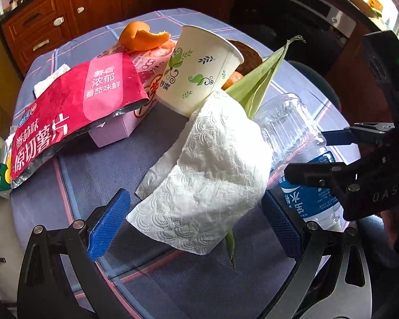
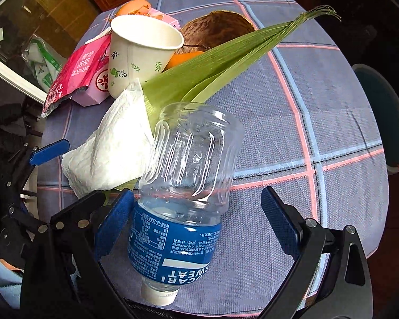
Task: Collect trash
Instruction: 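Grasp the paper towel with the left tool while the right tool grasps the water bottle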
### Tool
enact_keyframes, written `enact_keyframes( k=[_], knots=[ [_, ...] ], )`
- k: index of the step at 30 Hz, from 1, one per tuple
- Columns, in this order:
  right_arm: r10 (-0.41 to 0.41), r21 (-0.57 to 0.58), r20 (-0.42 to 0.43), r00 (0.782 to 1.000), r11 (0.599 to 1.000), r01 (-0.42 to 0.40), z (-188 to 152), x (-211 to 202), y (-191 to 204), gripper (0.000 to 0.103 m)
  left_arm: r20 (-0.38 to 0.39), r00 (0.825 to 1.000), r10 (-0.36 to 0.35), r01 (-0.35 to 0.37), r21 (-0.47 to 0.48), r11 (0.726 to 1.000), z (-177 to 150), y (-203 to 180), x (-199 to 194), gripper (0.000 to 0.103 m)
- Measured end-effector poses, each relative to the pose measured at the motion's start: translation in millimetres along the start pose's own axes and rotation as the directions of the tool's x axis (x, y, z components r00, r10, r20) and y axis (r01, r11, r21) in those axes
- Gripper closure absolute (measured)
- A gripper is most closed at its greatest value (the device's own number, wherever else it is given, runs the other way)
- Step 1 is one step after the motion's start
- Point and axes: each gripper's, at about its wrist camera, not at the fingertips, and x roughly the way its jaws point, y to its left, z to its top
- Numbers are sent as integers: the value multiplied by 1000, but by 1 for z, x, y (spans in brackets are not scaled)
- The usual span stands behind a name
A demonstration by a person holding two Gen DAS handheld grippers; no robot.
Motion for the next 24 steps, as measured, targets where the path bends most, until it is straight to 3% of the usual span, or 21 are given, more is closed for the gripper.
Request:
enact_keyframes(
  k=[7,9,11,12,13,14,16,24],
  knots=[
    [45,17,12,999,999,-45,1,0,-11,11,2,997,-74,74,-58,996,5,4,8,4],
    [62,19,16,998,998,-63,1,0,-13,15,4,996,-91,91,-58,994,7,3,8,13],
    [82,15,16,997,997,-82,2,-1,-14,27,-4,996,-93,93,-45,995,8,-1,9,39],
    [78,6,18,997,997,-79,2,-1,-13,28,-11,996,-87,87,-34,996,8,-3,9,48],
    [74,-8,21,997,997,-74,1,-2,-12,28,-18,997,-79,78,-27,997,7,-4,9,70],
    [73,-17,24,997,997,-73,0,-3,-12,29,-23,997,-76,76,-24,997,6,-5,9,81],
    [70,-22,33,997,997,-70,-3,-4,-14,32,-20,996,-87,86,-35,996,5,-6,4,85],
    [76,16,67,995,997,-77,-5,-17,-31,33,16,997,-74,75,-80,994,5,2,-29,84]
  ],
)
